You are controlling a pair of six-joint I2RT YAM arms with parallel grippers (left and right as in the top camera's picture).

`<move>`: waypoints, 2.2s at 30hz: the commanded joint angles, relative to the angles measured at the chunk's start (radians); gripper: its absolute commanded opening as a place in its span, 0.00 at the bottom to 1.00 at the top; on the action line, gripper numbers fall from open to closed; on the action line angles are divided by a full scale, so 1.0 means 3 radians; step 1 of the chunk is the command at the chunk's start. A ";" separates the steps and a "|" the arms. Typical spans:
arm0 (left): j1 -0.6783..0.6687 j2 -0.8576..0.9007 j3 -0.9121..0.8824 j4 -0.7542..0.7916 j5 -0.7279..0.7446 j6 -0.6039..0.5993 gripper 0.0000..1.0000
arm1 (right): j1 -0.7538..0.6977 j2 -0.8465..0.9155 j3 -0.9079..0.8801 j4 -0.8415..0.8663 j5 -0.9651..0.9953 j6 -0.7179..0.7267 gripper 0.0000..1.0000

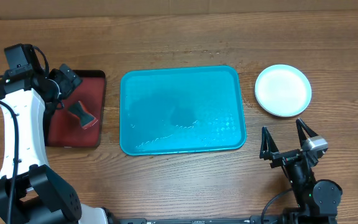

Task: Clean dirty plates on tray and stack at the side

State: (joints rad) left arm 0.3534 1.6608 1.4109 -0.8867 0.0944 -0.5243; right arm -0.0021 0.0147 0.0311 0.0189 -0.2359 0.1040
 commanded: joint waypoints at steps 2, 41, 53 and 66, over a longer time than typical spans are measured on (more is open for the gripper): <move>-0.0001 0.0024 0.0024 0.0005 0.0024 -0.0010 1.00 | -0.0015 -0.0039 -0.0076 0.0045 -0.0028 -0.0043 1.00; -0.0004 0.0024 0.0024 0.0005 0.0023 -0.0011 1.00 | -0.0015 -0.0039 -0.0076 -0.0332 0.0572 -0.0685 1.00; -0.0004 0.0024 0.0024 0.0005 0.0024 -0.0010 0.99 | -0.0015 -0.0039 -0.0076 -0.0331 0.0572 -0.0685 1.00; -0.0005 0.0024 0.0024 0.0005 0.0024 -0.0011 1.00 | -0.0015 -0.0039 -0.0076 -0.0331 0.0572 -0.0685 1.00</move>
State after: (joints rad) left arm 0.3534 1.6608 1.4109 -0.8867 0.0944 -0.5243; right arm -0.0021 0.0147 0.0185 -0.0883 -0.0635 -0.0975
